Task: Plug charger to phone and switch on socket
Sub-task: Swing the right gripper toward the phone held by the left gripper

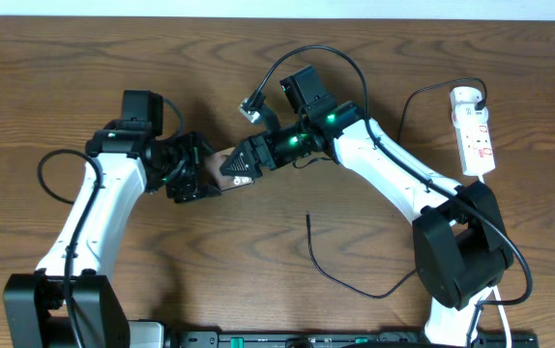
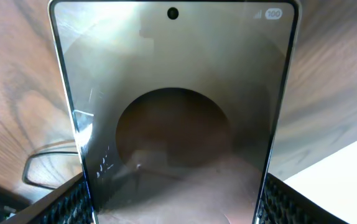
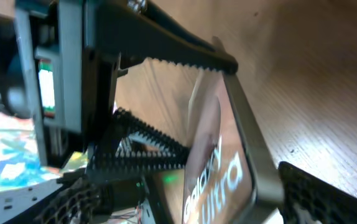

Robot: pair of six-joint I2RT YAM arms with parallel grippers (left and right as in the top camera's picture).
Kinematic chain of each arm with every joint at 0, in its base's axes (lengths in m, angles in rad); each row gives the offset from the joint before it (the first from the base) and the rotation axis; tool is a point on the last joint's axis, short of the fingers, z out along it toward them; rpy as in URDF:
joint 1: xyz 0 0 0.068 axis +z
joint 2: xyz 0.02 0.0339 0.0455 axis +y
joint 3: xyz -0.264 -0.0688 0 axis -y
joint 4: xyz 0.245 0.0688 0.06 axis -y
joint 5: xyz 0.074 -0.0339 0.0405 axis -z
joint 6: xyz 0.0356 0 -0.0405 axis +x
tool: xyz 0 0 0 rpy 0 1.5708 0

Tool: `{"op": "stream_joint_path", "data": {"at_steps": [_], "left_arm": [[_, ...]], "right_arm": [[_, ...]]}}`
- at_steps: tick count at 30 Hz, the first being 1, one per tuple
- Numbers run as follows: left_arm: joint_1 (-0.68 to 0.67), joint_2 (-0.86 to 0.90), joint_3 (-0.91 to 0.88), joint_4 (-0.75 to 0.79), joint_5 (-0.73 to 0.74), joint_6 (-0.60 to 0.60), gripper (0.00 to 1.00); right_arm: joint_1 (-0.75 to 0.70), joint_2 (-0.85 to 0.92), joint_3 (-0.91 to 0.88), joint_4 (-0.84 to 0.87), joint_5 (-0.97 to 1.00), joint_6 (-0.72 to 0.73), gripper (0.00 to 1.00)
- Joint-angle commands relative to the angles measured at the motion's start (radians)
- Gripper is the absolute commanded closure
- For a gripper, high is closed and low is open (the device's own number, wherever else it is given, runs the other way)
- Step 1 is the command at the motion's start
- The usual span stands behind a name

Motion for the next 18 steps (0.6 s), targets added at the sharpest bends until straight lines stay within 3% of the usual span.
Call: {"op": "stream_joint_path", "data": {"at_steps": [1, 10, 18], "left_arm": [[-0.019, -0.010, 0.024, 0.004, 0.029, -0.051, 0.93], [-0.021, -0.010, 0.024, 0.023, 0.026, -0.066, 0.93], [-0.021, -0.010, 0.024, 0.039, 0.026, -0.069, 0.92]], "right_arm": [[0.011, 0.000, 0.015, 0.005, 0.061, 0.084, 0.14], [0.018, 0.000, 0.015, 0.037, 0.088, 0.264, 0.18], [0.065, 0.000, 0.015, 0.069, 0.149, 0.312, 0.19]]}}
